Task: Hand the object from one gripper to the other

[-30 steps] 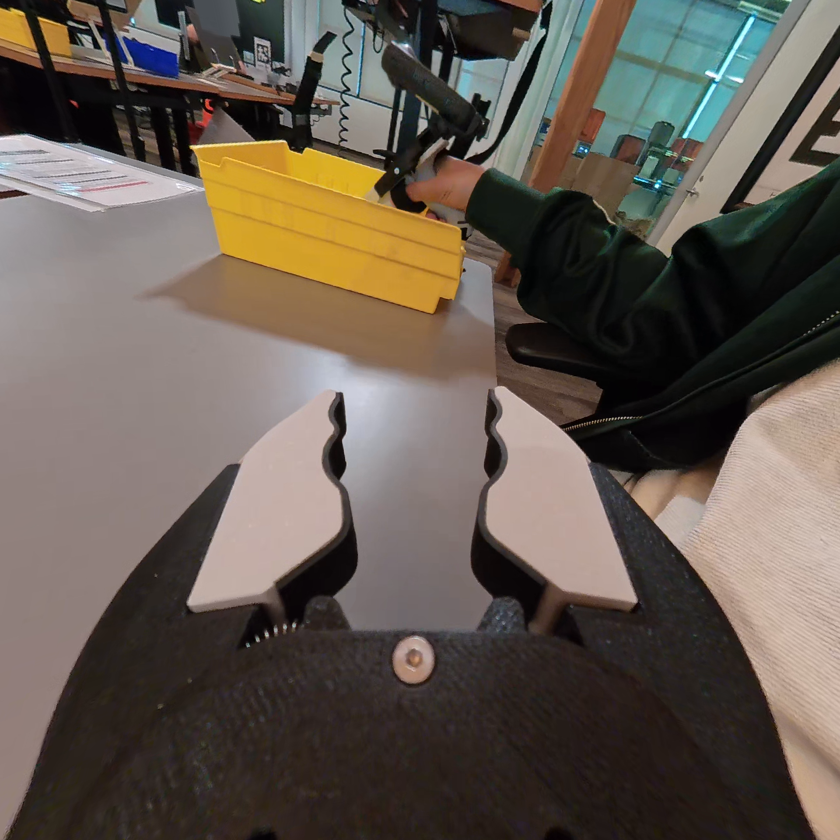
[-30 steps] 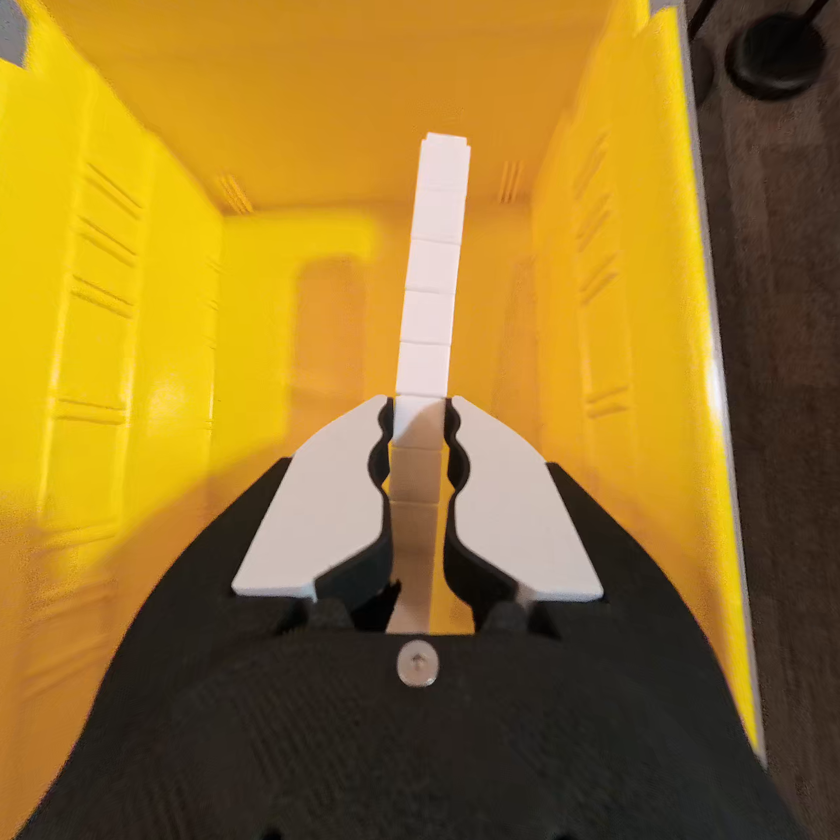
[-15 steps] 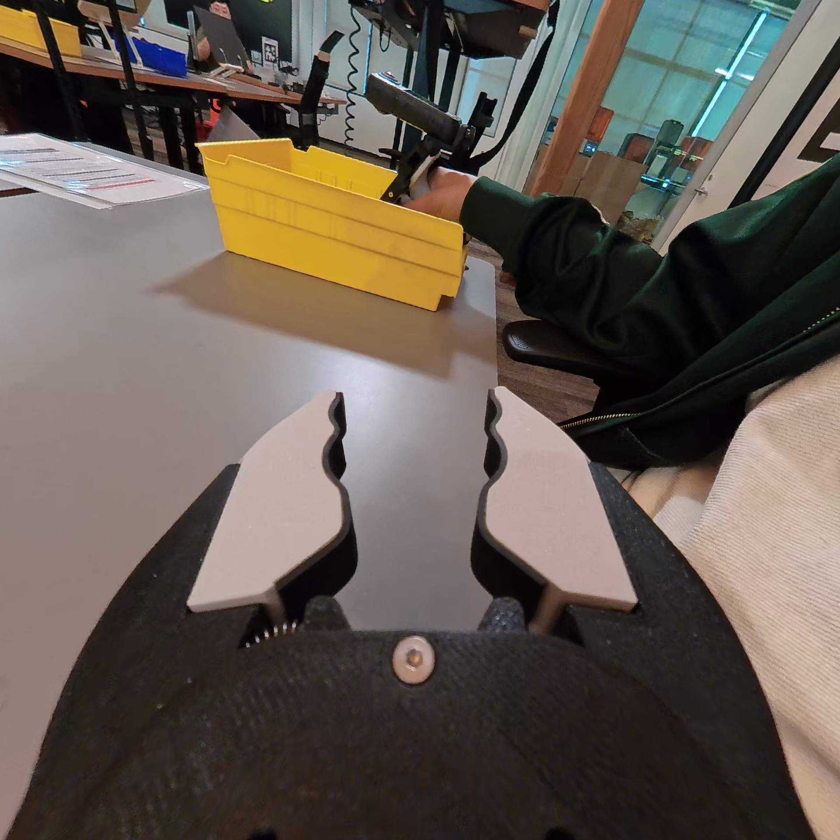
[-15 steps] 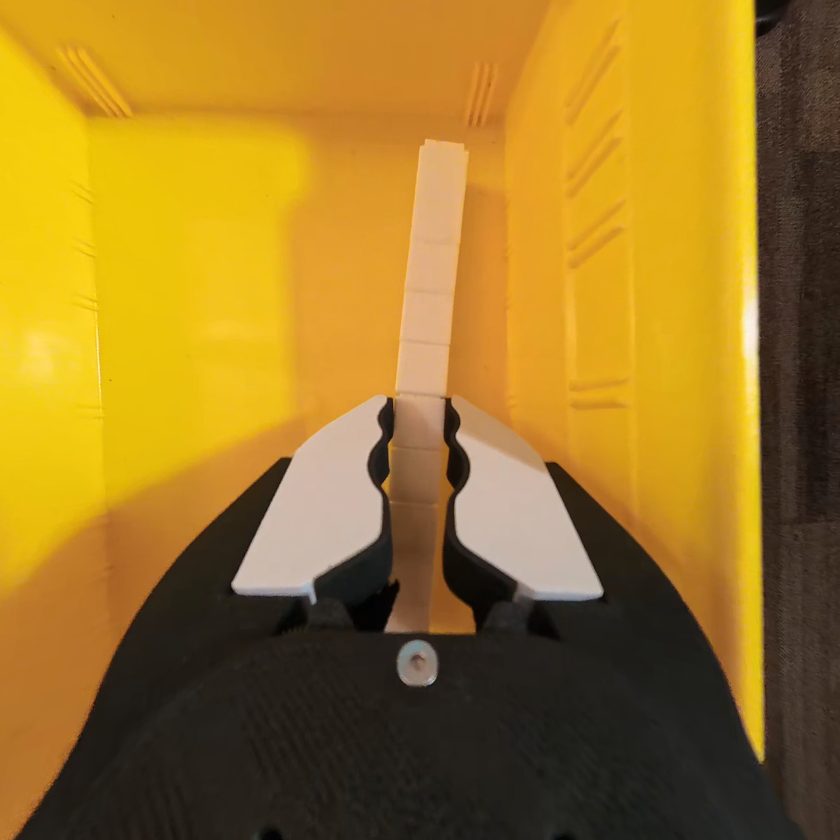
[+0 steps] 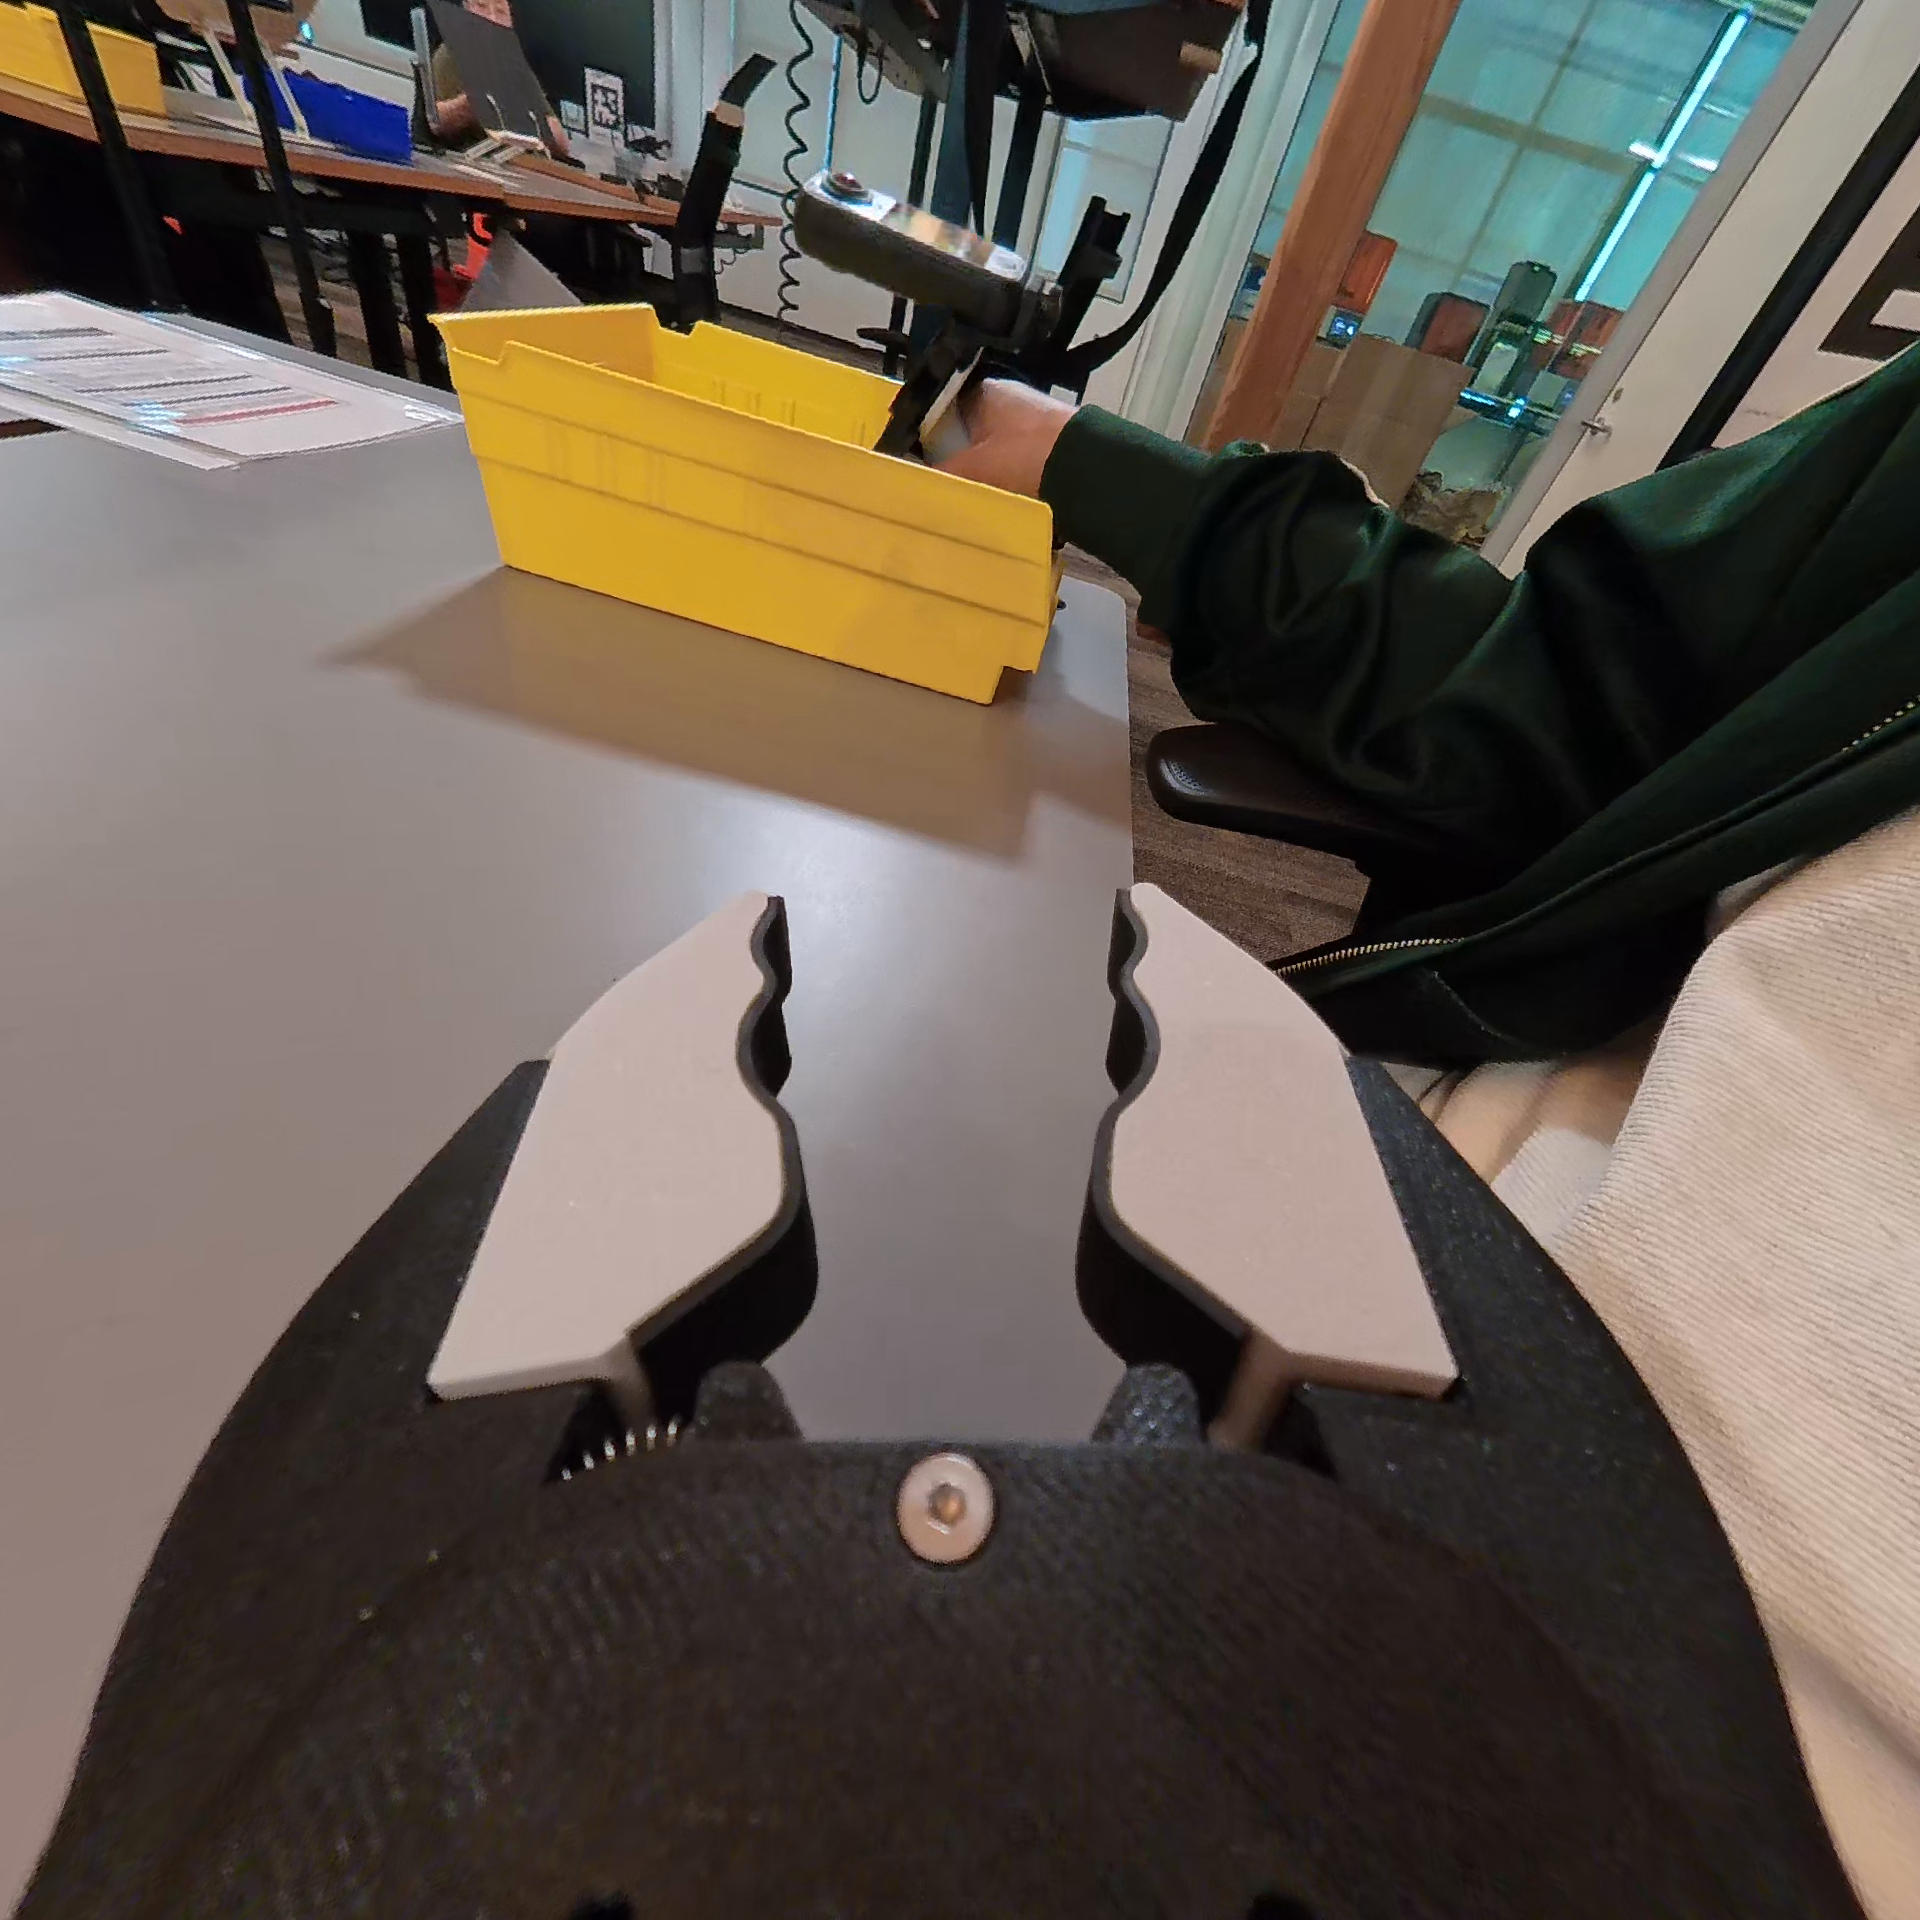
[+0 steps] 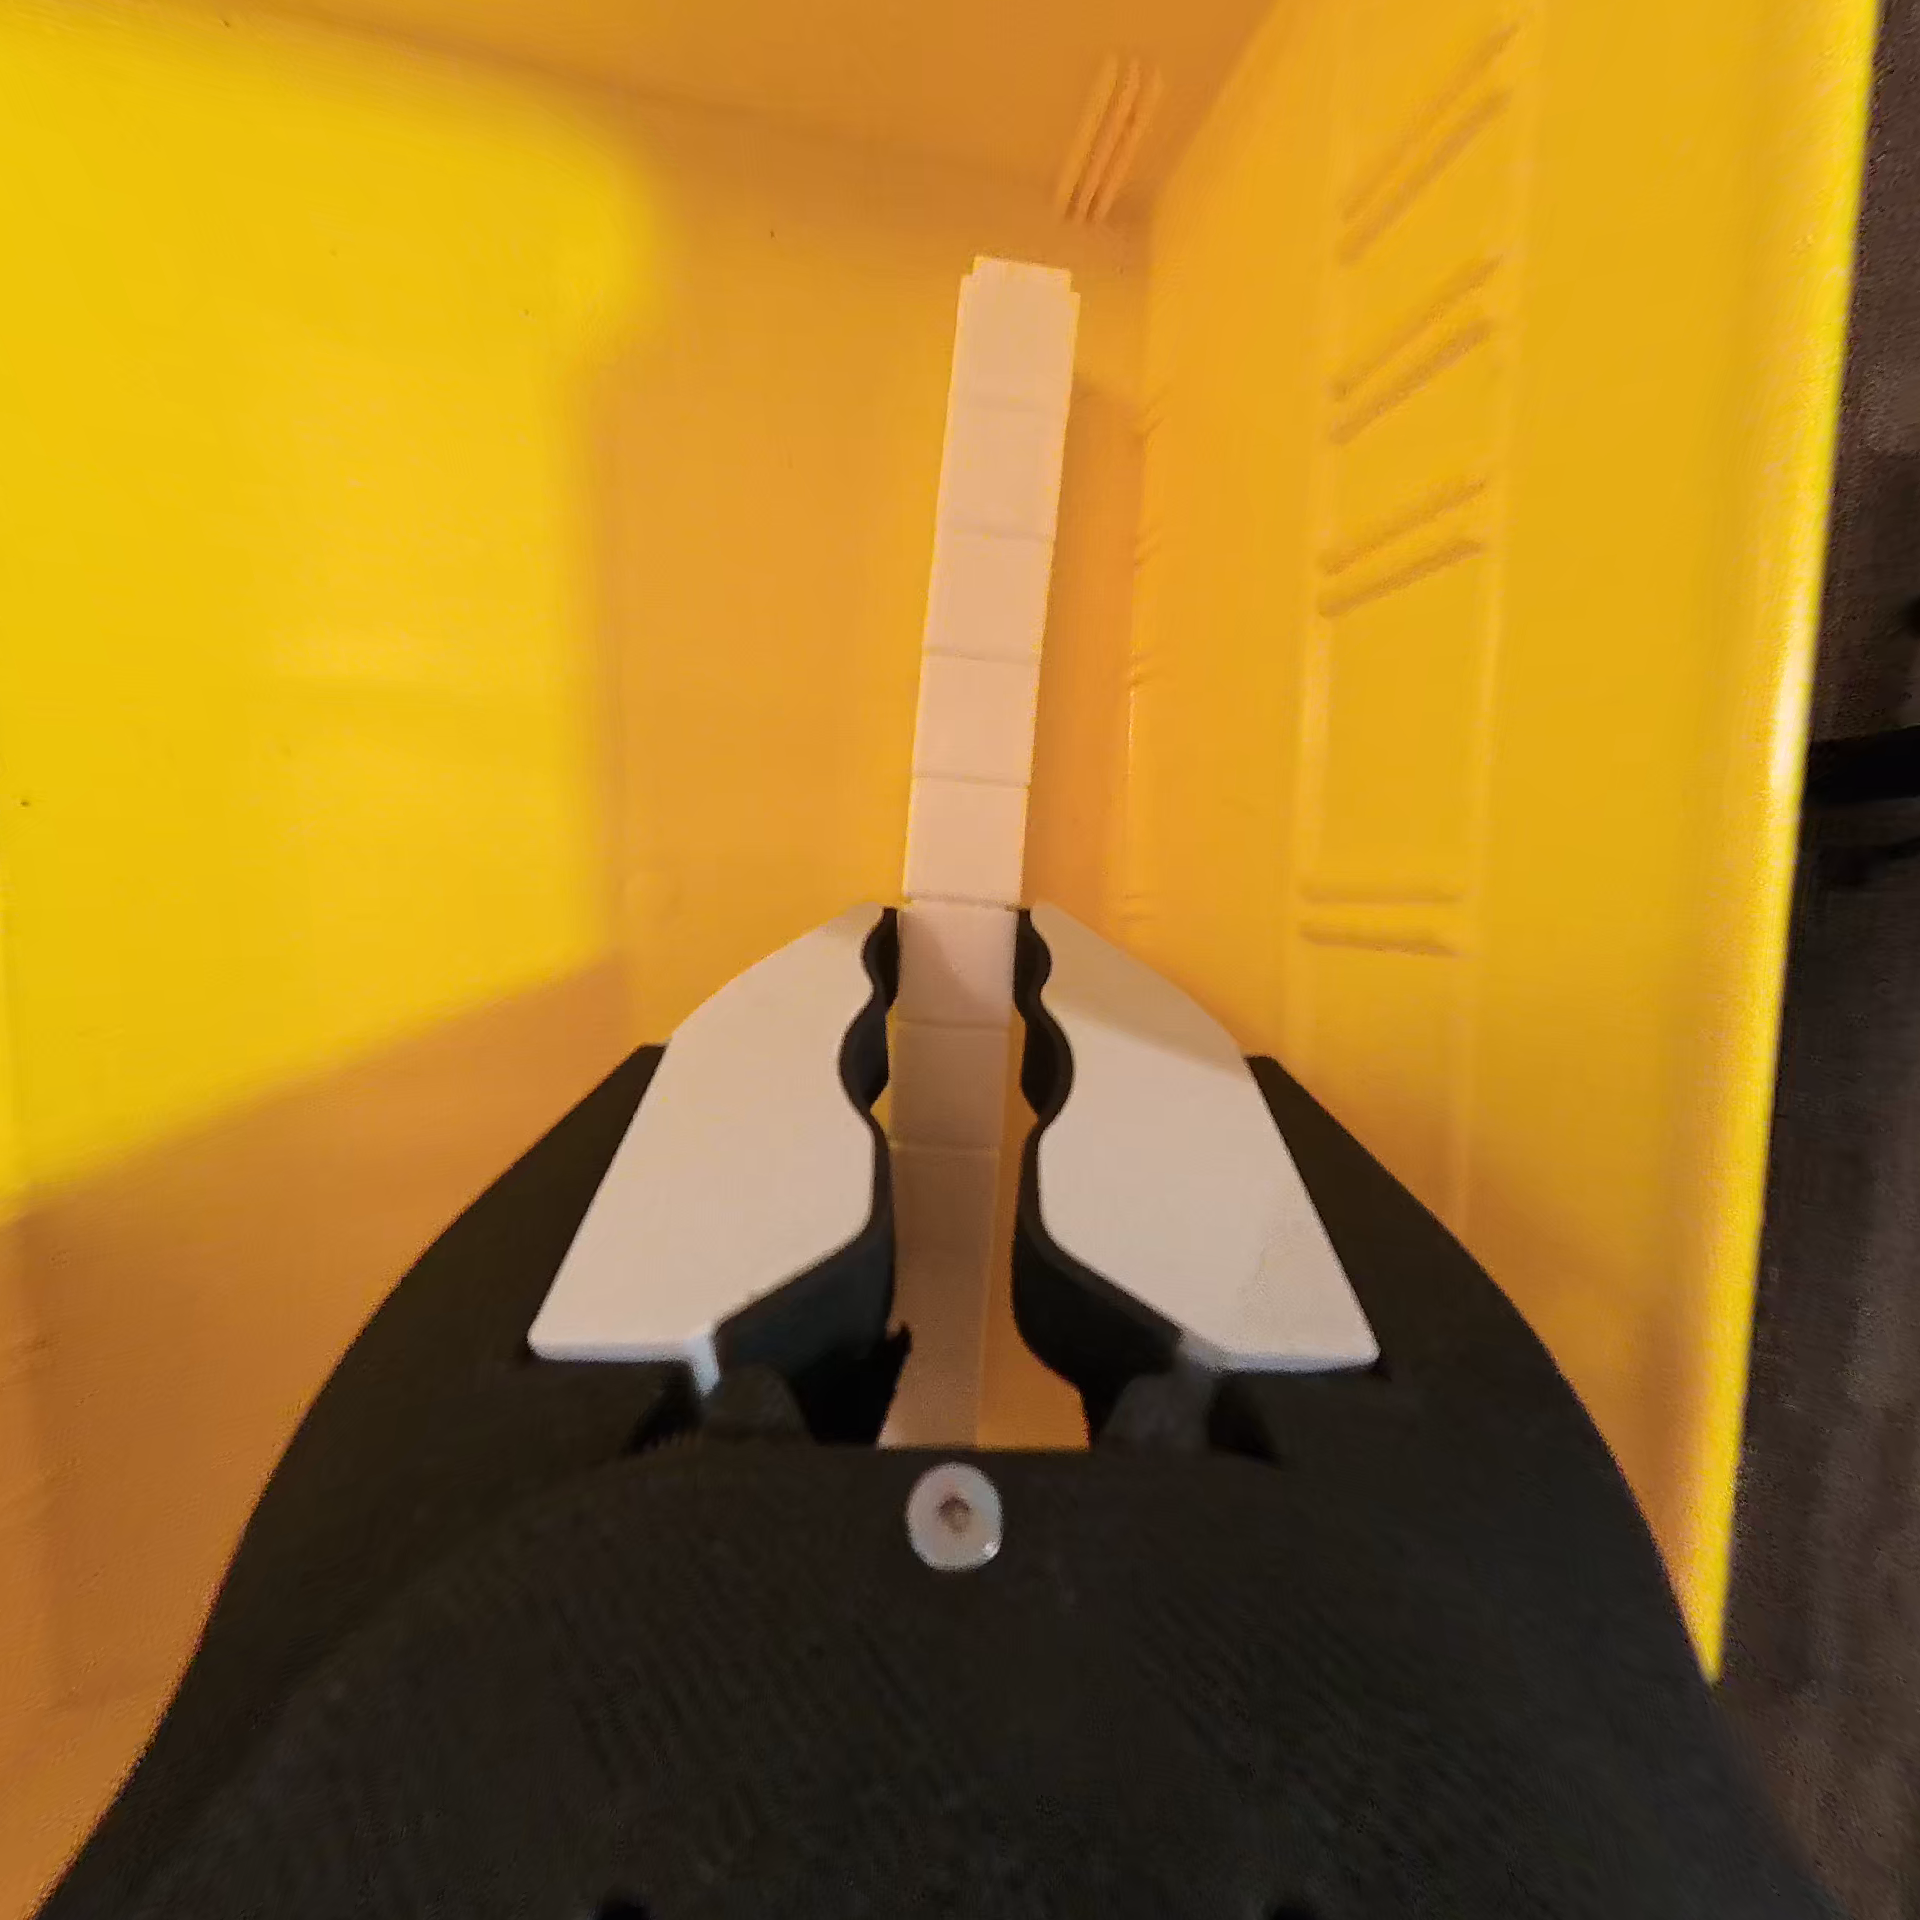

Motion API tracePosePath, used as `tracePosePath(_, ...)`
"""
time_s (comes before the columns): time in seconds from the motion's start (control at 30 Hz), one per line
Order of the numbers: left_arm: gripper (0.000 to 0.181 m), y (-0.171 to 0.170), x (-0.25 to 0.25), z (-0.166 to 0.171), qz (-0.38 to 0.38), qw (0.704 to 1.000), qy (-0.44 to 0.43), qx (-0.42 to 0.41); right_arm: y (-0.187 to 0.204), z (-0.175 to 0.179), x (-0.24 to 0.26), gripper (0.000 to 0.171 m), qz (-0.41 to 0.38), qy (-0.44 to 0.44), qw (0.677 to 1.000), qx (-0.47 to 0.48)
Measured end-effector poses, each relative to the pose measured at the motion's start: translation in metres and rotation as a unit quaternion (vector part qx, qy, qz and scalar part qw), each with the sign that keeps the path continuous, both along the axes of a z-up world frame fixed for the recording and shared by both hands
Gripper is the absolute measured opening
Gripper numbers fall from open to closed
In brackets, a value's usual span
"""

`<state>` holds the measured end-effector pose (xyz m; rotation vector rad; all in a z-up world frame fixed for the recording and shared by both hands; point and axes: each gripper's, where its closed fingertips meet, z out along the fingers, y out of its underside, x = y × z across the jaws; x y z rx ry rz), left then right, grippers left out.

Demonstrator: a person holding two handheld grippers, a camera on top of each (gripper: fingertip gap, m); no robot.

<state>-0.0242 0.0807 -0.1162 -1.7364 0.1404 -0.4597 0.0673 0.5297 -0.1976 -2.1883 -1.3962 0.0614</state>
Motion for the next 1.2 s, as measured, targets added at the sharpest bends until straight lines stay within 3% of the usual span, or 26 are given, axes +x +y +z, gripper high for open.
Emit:
tracePosePath(0.8,0.059,0.002,0.000,-0.005,0.000,1.000,0.006,-0.008,0.009,0.003,-0.001,0.024,0.036,-0.073,0.990,0.111)
tracePosePath(1.2,0.053,0.004,-0.002,-0.002,0.006,1.000,0.016,0.002,0.007,0.012,-0.006,0.017,0.047,-0.049,0.990,0.127)
